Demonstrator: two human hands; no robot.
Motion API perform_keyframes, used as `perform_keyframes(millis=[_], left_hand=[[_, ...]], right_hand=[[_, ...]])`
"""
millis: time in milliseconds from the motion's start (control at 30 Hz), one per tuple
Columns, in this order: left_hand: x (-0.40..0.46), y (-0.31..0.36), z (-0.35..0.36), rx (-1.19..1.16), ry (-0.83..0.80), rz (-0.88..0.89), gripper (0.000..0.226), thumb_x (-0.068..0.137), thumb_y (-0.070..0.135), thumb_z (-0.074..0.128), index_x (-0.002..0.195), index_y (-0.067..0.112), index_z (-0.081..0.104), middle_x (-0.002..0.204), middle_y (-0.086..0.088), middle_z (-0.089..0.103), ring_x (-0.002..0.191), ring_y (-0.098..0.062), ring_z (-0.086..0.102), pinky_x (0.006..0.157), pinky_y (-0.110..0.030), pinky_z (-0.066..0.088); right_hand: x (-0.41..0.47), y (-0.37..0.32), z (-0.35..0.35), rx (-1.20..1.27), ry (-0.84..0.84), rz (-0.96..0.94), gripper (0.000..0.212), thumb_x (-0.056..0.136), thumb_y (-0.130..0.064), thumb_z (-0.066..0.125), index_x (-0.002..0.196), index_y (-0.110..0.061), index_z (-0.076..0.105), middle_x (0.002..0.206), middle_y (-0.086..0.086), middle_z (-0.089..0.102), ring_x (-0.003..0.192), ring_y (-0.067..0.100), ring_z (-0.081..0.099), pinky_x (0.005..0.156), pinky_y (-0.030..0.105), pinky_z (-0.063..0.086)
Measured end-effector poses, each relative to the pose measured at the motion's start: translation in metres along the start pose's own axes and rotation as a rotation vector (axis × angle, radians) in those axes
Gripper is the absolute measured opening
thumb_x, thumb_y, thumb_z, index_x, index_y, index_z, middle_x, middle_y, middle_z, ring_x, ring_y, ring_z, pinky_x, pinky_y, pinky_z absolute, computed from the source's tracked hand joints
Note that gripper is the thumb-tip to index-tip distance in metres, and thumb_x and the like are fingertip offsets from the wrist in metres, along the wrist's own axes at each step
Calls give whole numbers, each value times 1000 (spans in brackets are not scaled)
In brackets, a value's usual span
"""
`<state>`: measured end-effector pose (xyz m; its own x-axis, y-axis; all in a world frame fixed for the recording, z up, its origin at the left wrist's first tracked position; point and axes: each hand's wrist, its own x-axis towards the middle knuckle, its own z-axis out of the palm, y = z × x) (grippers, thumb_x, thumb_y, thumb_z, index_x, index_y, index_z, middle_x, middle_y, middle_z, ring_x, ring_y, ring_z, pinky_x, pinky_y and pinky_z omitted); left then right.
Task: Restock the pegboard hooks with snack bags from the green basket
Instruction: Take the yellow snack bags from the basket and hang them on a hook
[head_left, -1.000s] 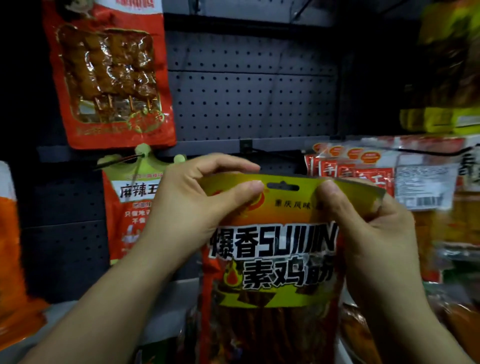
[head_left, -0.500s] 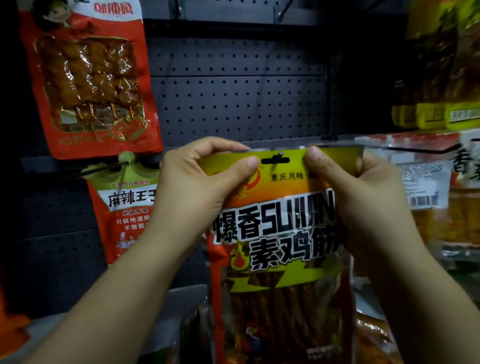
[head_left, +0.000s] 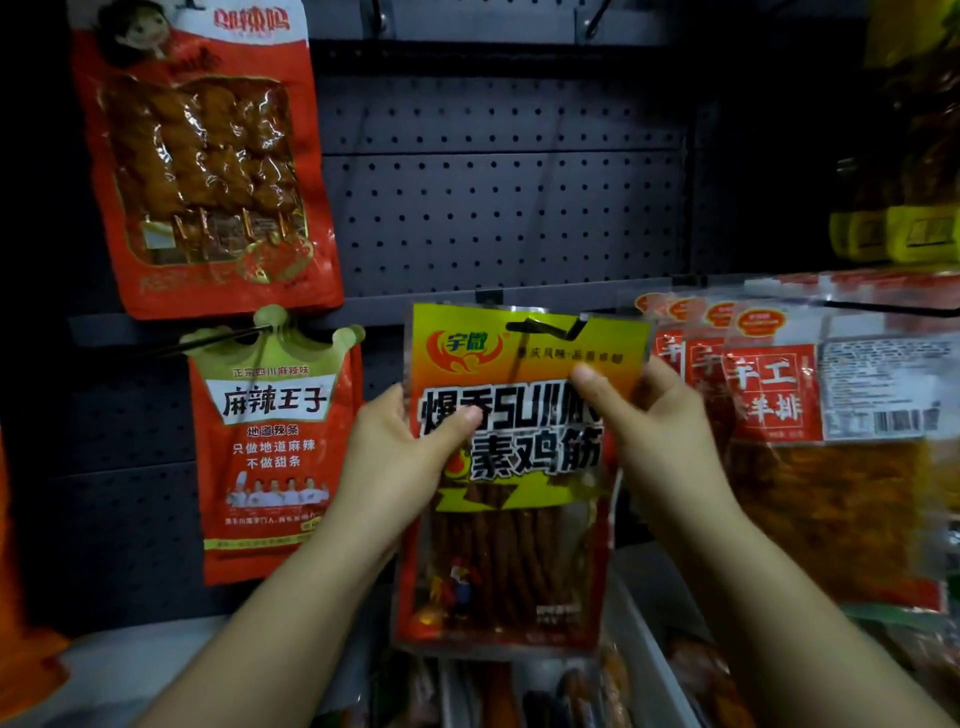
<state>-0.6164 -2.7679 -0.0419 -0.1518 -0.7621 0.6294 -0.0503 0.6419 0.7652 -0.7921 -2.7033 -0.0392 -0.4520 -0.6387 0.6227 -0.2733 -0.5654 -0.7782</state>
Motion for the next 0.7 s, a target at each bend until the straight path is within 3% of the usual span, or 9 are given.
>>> perform_keyframes(millis=[100, 167, 300, 367, 433, 600, 700], left_hand=[[17, -11, 10, 34, 75, -30, 16, 82, 19, 71, 86, 33, 65, 89, 13, 72, 87, -4, 68, 72, -20, 50], [29, -19, 18, 45, 112, -61, 16, 83, 19, 71, 85, 33, 64, 92, 12, 70, 90, -10, 67, 77, -27, 51], [54, -33, 29, 67, 195, -156, 13, 82, 18, 71, 93, 23, 66, 98, -2, 71, 93, -22, 67, 88, -43, 53], [66, -39, 32, 93, 216, -187, 16, 81, 18, 72, 97, 17, 68, 99, -6, 71, 93, -26, 67, 89, -47, 53], [76, -44, 34, 136, 227, -178, 20, 81, 18, 72, 99, 11, 69, 100, -8, 71, 93, -27, 67, 89, -46, 53], [91, -53, 39, 194, 227, -241, 26, 83, 21, 71, 104, 7, 66, 103, -10, 70, 97, -30, 65, 89, -42, 52], [92, -60, 37, 156, 115, -306, 30, 85, 21, 69, 112, 9, 63, 110, -8, 67, 102, -26, 62, 89, -34, 48]], right_hand=[[-1, 38, -1, -89, -90, 163, 10, 88, -26, 65, 98, -22, 63, 94, -1, 72, 86, 13, 69, 77, 28, 55], [0, 61, 0, -129, -156, 268, 10, 91, -24, 61, 99, -18, 63, 97, 6, 71, 86, 17, 68, 77, 29, 54], [10, 92, 4, -250, -163, 319, 15, 94, -21, 58, 89, -10, 67, 90, 12, 72, 86, 24, 68, 80, 35, 53], [19, 99, 7, -293, -148, 306, 19, 94, -22, 57, 81, -12, 66, 83, 8, 71, 81, 22, 66, 72, 30, 51], [29, 103, 12, -334, -123, 290, 20, 94, -22, 58, 75, -16, 63, 78, 4, 67, 76, 18, 63, 61, 24, 44], [44, 113, 21, -368, -55, 327, 20, 91, -25, 61, 78, -12, 67, 80, 9, 67, 79, 24, 61, 68, 30, 43], [45, 118, 18, -363, -8, 368, 33, 90, -23, 62, 59, -15, 54, 64, 2, 59, 67, 21, 56, 59, 27, 37]])
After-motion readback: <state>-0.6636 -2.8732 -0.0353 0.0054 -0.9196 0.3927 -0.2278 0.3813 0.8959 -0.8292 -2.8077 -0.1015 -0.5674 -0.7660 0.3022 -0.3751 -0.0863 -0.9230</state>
